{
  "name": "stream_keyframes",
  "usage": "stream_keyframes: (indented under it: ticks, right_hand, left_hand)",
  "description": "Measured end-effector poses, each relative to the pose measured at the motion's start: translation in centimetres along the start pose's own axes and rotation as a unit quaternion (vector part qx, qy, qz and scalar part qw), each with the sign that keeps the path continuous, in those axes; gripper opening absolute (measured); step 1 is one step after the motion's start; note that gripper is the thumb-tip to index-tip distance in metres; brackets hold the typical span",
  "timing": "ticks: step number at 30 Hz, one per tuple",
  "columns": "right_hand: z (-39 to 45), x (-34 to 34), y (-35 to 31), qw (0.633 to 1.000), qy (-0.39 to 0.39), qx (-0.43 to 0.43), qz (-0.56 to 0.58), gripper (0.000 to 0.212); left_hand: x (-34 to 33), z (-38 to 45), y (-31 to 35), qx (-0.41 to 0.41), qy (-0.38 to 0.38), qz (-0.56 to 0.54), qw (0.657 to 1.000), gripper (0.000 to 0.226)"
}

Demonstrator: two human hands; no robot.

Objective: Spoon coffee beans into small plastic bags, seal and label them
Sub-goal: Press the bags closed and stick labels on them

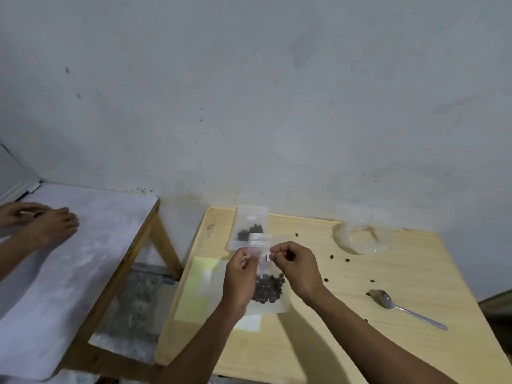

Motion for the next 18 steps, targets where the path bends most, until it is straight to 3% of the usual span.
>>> stream_keyframes:
  ticks: [10, 16, 18]
  right_hand:
    - [-0.1, 1.5, -0.1, 0.998, 0.062, -0.010, 0.023, 0.004]
    - [-0.2, 1.7, -0.7, 0.997, 0.071, 0.014, 0.008, 0.007]
    - [-0.2, 1.9, -0.9, 0.996, 0.087, 0.014, -0.015, 0.024]
  left_hand:
    - [-1.7, -0.5, 0.9, -0.014, 0.003, -0.008, 1.000, 0.011]
    - [-2.3, -0.6, 1.4, -0.026, -0.034, -0.028, 0.999, 0.010]
    - [-2.2, -0.5, 1.7, -0.023, -0.042, -0.037, 0.998, 0.011]
Point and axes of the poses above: each hand's wrist, its own z-axis towards the middle knuckle, its own x-axis out of the back of the hand, y = z × x, the point moved 8 cm from there along z, towards the middle knuckle, and after that the axes turned 2 degrees about -x, right-handed, at the moved point
